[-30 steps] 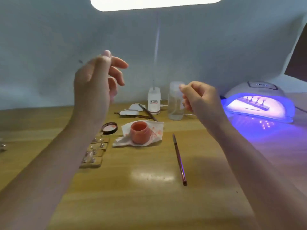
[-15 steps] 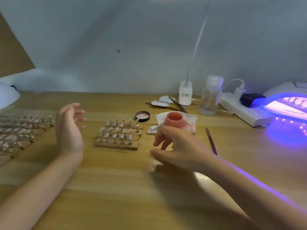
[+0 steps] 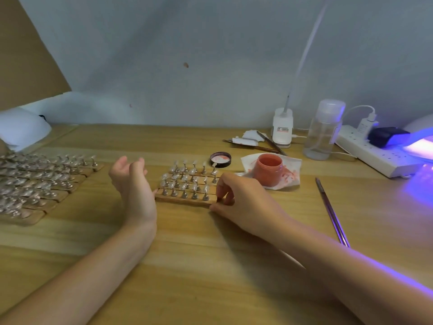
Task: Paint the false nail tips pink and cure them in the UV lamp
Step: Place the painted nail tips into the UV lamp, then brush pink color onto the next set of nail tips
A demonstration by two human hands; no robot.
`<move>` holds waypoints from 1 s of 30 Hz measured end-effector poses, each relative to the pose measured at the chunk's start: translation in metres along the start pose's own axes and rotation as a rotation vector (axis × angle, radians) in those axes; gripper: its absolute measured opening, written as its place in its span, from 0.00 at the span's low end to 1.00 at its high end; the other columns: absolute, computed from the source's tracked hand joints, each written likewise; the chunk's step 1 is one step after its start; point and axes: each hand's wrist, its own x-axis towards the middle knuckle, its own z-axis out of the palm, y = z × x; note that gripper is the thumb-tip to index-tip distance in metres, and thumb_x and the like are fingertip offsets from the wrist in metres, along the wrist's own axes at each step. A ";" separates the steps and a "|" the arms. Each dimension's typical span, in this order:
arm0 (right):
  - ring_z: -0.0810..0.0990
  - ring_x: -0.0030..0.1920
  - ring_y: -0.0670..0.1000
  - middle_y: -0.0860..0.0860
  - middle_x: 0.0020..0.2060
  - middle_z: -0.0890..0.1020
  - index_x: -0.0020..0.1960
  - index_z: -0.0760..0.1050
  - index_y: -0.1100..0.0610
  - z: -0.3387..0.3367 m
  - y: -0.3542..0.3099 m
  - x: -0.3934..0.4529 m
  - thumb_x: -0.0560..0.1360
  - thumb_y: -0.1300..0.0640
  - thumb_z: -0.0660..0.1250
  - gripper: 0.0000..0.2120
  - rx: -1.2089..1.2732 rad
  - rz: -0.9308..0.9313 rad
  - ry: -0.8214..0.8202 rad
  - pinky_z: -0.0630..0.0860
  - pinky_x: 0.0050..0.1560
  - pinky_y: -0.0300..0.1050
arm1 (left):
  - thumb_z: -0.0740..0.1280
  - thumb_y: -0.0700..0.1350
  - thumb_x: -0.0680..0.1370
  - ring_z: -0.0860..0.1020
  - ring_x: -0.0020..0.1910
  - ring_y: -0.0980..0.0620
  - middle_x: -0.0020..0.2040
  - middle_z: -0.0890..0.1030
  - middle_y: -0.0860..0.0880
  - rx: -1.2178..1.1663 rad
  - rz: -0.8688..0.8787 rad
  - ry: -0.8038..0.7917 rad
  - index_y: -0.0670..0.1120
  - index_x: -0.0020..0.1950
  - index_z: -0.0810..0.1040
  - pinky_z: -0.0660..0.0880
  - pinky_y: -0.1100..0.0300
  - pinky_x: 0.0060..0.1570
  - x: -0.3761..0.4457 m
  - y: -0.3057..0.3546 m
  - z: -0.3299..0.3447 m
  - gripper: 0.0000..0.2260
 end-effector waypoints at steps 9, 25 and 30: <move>0.76 0.41 0.46 0.43 0.38 0.75 0.42 0.67 0.50 -0.012 0.012 0.000 0.71 0.55 0.71 0.12 -0.002 -0.020 -0.053 0.77 0.44 0.43 | 0.56 0.45 0.79 0.69 0.54 0.58 0.52 0.67 0.58 -0.060 -0.040 0.043 0.47 0.67 0.62 0.68 0.51 0.51 -0.021 0.002 0.004 0.16; 0.73 0.37 0.38 0.39 0.35 0.73 0.38 0.64 0.43 -0.097 0.069 -0.067 0.68 0.50 0.73 0.15 -0.240 0.127 -0.035 0.68 0.36 0.32 | 0.69 0.38 0.66 0.74 0.54 0.66 0.54 0.76 0.57 0.092 -0.014 -0.632 0.58 0.53 0.69 0.69 0.65 0.52 -0.092 -0.007 0.045 0.22; 0.74 0.37 0.45 0.44 0.35 0.75 0.36 0.66 0.47 -0.126 0.071 -0.078 0.64 0.50 0.76 0.16 -0.189 0.199 0.058 0.68 0.36 0.32 | 0.71 0.34 0.69 0.69 0.60 0.67 0.58 0.71 0.58 0.257 0.010 -0.929 0.62 0.55 0.66 0.73 0.74 0.46 -0.078 -0.012 0.055 0.27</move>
